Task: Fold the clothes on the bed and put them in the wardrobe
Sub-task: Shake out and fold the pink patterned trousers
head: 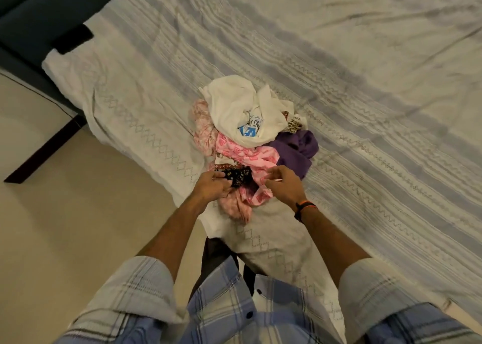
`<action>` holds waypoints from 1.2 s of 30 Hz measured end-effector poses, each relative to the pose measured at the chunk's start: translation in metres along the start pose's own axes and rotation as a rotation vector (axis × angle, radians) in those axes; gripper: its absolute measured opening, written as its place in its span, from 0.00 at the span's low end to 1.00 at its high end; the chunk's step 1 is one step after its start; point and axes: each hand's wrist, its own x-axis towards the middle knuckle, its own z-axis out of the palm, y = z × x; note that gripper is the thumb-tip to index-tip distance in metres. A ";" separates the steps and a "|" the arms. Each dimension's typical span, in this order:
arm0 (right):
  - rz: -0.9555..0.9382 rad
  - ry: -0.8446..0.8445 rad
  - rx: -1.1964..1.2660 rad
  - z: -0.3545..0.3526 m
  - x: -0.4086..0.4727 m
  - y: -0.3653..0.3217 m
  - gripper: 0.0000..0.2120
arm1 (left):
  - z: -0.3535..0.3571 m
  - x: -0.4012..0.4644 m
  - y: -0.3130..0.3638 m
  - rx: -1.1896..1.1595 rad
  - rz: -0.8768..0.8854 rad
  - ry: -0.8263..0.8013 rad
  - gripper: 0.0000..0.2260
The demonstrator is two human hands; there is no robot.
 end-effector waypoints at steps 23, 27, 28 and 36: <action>0.049 0.131 -0.214 0.108 0.125 -0.060 0.25 | -0.017 0.157 0.061 0.068 -0.127 -0.076 0.20; 0.088 0.151 -0.164 0.103 0.136 -0.064 0.18 | -0.016 0.160 0.055 0.009 -0.132 -0.084 0.21; 0.087 0.143 -0.151 0.100 0.138 -0.065 0.16 | -0.018 0.160 0.052 0.003 -0.128 -0.078 0.21; 0.184 0.005 0.348 0.050 0.122 -0.073 0.13 | -0.025 0.123 0.063 -0.058 -0.015 -0.085 0.24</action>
